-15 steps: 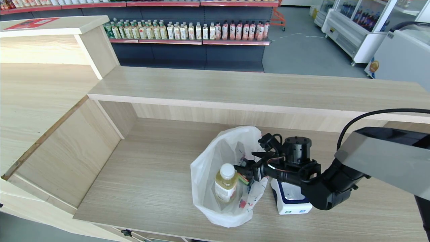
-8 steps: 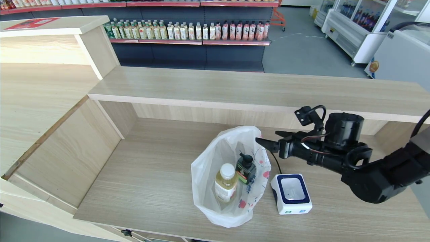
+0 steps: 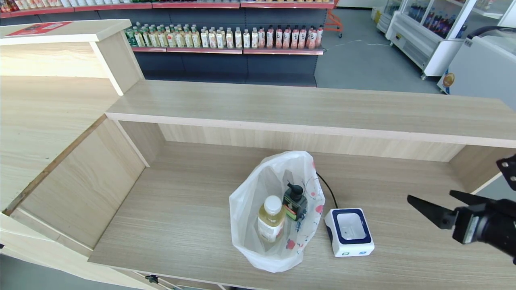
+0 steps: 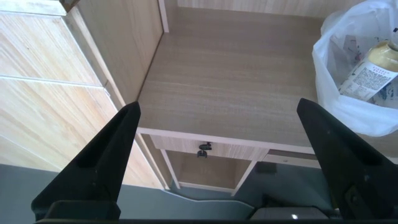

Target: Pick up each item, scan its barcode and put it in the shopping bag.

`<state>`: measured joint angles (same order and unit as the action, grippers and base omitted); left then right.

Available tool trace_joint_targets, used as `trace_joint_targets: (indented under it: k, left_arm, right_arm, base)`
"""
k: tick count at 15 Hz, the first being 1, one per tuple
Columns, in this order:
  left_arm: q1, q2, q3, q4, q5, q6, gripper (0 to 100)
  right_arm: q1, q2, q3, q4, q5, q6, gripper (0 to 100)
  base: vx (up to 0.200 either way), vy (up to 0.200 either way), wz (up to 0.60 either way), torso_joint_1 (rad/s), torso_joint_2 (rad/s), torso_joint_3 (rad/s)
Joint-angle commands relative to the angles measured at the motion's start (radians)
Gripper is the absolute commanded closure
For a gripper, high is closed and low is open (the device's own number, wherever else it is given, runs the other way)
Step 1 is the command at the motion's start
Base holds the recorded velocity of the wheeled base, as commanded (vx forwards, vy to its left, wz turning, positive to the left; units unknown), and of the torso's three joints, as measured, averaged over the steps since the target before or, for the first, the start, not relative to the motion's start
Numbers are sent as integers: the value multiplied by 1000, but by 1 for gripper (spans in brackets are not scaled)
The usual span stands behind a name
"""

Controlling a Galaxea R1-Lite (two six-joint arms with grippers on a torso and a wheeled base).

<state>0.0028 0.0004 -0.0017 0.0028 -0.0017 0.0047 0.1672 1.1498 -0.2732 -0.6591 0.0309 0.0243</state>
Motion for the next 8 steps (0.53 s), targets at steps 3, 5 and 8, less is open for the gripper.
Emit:
trace_joint_targets:
  k: [3, 5, 8]
  left_arm:
    - [0, 0, 0, 0, 0, 0, 0]
    - [0, 0, 0, 0, 0, 0, 0]
    - [0, 0, 0, 0, 0, 0, 0]
  right_arm:
    - [-95, -894, 273, 507, -46, -15, 0]
    - [-160, -1067, 272, 667, -49, -14, 0]
    - [-170, -1150, 272, 659, -52, -38, 0]
  base:
    - [0, 0, 0, 0, 0, 0]
    - [0, 0, 0, 0, 0, 0]
    - [0, 0, 0, 0, 0, 0]
